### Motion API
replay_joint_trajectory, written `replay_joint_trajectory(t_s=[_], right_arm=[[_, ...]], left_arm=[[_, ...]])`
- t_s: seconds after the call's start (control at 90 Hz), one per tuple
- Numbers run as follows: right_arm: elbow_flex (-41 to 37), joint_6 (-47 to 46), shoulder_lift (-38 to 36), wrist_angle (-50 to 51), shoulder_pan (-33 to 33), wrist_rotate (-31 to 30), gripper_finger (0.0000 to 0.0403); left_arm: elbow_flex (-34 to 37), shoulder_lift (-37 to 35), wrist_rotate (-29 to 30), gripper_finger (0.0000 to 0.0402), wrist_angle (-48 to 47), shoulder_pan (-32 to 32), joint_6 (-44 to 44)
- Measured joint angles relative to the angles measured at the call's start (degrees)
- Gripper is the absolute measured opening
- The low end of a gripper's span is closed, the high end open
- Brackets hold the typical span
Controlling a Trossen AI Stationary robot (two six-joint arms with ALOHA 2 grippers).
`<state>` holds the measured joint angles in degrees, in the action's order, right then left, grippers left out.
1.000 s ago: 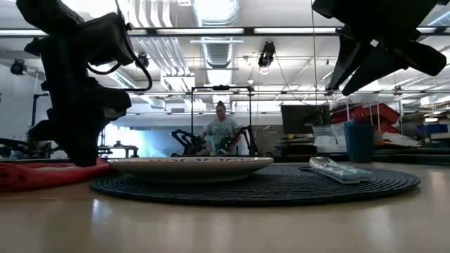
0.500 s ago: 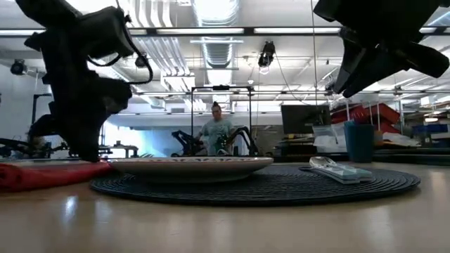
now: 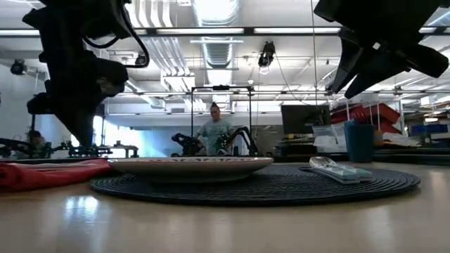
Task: Set table place
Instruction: Adjust the blue fork
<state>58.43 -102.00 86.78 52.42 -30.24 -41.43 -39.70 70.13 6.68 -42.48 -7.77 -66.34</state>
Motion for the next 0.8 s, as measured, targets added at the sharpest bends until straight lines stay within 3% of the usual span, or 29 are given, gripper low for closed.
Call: replay_joint_trajectory(t_s=[0.167, 0.322, 0.8], right_arm=[[-0.6, 0.0, 0.0, -0.1, 0.0, -0.1, 0.0119], [-0.6, 0.0, 0.0, -0.4, 0.0, -0.1, 0.0130], [-0.6, -0.6, 0.0, -0.4, 0.0, 0.5, 0.0118]], left_arm=[[0.0, 1.0, 0.7, 0.0004, 0.7, 0.0, 6.5], [0.0, 3.1, -0.4, 0.0032, 1.5, -0.3, 10.5], [0.0, 12.2, 1.0, 0.0112, 2.9, -0.3, 13.3]])
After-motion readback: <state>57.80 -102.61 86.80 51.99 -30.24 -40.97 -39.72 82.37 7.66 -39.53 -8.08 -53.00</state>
